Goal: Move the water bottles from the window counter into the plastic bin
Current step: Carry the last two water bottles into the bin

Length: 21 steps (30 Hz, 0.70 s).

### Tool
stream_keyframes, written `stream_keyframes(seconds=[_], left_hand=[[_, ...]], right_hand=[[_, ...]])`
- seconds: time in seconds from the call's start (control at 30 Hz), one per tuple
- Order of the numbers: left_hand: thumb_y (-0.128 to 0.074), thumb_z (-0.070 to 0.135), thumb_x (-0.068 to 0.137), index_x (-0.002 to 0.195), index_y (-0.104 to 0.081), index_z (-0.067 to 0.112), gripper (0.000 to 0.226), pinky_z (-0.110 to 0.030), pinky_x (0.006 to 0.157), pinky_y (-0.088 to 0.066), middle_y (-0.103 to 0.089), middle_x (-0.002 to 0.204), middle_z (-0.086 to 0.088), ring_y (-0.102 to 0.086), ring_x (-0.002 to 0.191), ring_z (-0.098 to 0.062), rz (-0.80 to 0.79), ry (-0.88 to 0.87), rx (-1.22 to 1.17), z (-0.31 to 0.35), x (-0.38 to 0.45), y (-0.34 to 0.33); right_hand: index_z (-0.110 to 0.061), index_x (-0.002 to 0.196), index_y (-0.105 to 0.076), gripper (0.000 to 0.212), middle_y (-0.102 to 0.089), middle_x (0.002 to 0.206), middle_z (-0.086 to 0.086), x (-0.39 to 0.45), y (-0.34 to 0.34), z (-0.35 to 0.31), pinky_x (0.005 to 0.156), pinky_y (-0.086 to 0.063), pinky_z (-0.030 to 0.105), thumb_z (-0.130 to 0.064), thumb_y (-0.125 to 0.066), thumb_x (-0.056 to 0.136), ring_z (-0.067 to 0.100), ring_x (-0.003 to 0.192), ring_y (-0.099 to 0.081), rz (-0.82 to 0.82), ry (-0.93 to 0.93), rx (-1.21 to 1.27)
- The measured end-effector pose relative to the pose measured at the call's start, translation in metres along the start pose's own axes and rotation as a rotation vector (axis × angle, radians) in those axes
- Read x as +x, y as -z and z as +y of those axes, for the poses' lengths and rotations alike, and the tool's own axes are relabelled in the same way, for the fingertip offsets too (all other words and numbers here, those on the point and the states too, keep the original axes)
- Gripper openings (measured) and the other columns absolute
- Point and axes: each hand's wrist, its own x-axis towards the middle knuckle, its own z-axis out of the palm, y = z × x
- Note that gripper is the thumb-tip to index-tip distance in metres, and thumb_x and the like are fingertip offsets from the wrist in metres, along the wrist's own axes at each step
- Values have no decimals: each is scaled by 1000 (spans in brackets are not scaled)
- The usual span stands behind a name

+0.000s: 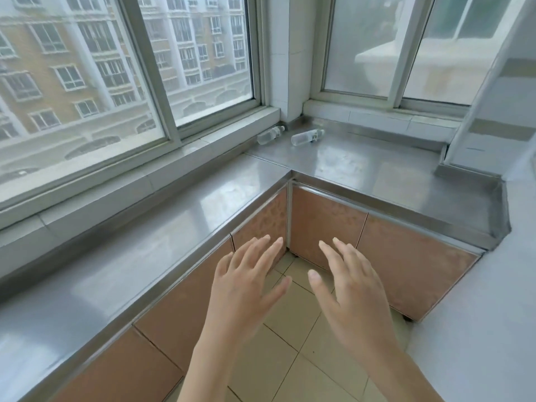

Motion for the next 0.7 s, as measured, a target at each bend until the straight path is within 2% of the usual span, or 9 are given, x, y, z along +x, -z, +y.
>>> stream_keyframes(seconds=[0.1,0.23,0.43,0.53,0.7], left_hand=[[-25,71,90,152,-19,48,67,-25,113,-7,-21,159,24,-16,148,-2,8,0,-9,-12,54,-23],[-24,71,89,153,-18,48,67,-32,118,-14,-22,159,23,-17,148,-4,10,12,-6,-28,139,-58],[-29,65,89,150,-31,43,65,-37,117,-23,-34,156,19,-25,146,-7,1,56,-4,-46,270,-91],[-31,63,88,148,-35,42,64,-37,115,-24,-38,154,18,-29,145,-9,1,89,3,-58,323,-106],[-26,64,87,148,-32,45,64,-32,115,-19,-35,155,21,-25,145,-5,-18,133,-17,-86,391,-138]], right_hand=[[-28,143,-40,66,-36,151,-2,59,-16,17,113,-25,40,-57,-21,87,18,141,-26,-1,-14,2],[-32,146,-31,69,-27,155,-6,145,-39,46,116,-19,37,-60,-14,85,13,143,-18,-47,-9,4],[-31,146,-31,68,-27,155,-5,282,-65,81,117,-21,39,-60,-15,87,14,142,-19,-90,24,12],[-30,146,-31,68,-28,154,-4,340,-75,93,116,-20,36,-59,-15,87,14,142,-20,-107,50,-7],[-32,146,-30,69,-27,154,-5,421,-99,113,115,-20,34,-63,-14,86,13,141,-19,-158,50,-10]])
